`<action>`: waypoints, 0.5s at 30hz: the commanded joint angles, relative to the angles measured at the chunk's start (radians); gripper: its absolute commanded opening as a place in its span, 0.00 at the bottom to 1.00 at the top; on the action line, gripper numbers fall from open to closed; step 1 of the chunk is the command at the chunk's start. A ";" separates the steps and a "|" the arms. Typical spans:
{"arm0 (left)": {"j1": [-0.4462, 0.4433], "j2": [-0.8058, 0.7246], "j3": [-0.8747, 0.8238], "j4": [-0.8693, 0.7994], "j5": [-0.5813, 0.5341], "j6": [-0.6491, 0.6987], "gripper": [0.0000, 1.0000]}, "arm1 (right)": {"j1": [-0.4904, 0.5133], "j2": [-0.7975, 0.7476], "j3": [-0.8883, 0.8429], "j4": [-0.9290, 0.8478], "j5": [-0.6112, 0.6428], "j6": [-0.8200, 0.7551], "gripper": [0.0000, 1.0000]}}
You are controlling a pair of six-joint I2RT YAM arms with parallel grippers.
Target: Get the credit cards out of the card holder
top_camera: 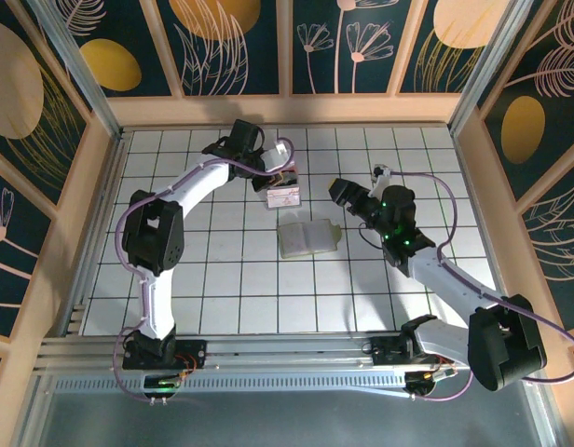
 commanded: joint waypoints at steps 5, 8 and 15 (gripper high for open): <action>0.008 0.072 0.086 -0.046 -0.009 0.167 0.00 | 0.007 -0.029 0.024 -0.031 0.045 -0.024 0.77; 0.008 0.095 0.117 -0.052 -0.007 0.189 0.00 | 0.007 -0.037 0.026 -0.040 0.053 -0.026 0.77; 0.008 0.148 0.187 -0.072 0.004 0.203 0.00 | 0.006 -0.047 0.033 -0.063 0.071 -0.029 0.77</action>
